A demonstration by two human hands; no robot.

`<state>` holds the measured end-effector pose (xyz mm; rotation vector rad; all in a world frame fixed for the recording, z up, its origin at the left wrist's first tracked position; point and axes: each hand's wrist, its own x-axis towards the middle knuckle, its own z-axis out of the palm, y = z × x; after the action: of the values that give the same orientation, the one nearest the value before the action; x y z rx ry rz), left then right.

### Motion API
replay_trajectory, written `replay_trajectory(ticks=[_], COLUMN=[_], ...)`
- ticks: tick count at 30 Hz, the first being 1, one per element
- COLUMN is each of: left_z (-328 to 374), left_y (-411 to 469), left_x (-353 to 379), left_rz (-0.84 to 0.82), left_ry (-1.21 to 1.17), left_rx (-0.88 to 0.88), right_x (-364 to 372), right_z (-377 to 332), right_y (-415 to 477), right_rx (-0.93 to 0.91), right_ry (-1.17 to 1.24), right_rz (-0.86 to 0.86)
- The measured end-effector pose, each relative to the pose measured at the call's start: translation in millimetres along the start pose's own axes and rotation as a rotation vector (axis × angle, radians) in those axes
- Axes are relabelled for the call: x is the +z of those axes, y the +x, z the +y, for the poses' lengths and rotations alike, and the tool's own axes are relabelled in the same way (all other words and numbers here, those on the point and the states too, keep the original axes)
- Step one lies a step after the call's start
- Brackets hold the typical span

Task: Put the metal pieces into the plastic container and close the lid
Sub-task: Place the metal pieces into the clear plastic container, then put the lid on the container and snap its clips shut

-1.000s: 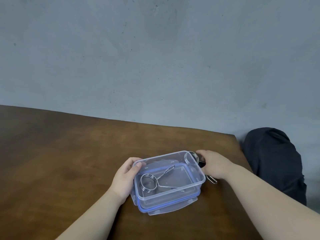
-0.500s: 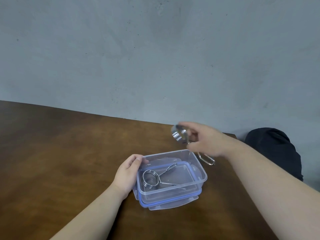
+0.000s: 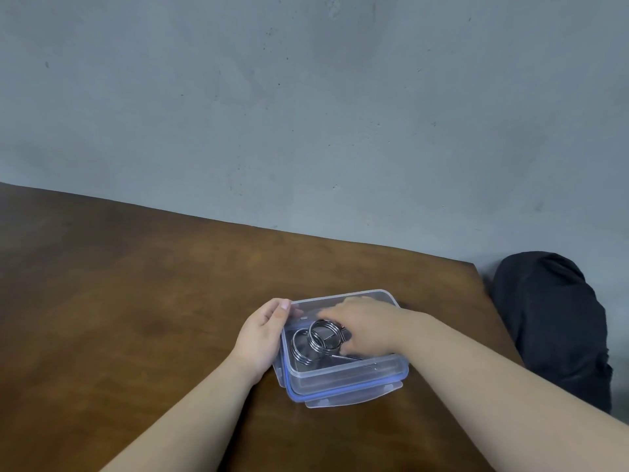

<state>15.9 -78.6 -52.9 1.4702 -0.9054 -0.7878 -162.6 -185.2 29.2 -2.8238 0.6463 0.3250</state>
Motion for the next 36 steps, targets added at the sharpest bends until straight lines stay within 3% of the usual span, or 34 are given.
replay_trajectory(ticks=[9,15,19,21,25,28,30,34,36], left_z=[1,7,-2,-6,-3,-5,-8,-12,-5], left_y=[-1,-11,-17,-26,-52,-59,-59,-62,-69], left_x=[1,-2,-10,-16,-15,-3,0,-4,-4], left_rz=[0.001,0.032,0.032,-0.053,-0.404,-0.464,-0.454,-0.398,-0.406], left_ry=[0.015,-0.077,-0.135,0.011,0.659,1.038,1.109,1.198,1.185], left_rx=[0.007,-0.053,-0.041,0.005,0.276,0.409,0.483,0.835,0.926], right_x=[3,22,22,17,-2,-14,-18,-17,-15], right_z=[7,-5,1,4,12,16,19,24,24], right_y=[-38,-61,-64,-70,-83,-88,-90,-88,-86], right_rx=[0.094,0.008,0.036,0.067,0.118,0.167,0.186,0.227,0.230], right_ry=[0.201,-0.068,-0.002,0.043,0.028,0.009,-0.019,-0.009,-0.007], right_rz=[0.100,0.092,0.147,0.200,0.283,0.324,0.343,0.357,0.341])
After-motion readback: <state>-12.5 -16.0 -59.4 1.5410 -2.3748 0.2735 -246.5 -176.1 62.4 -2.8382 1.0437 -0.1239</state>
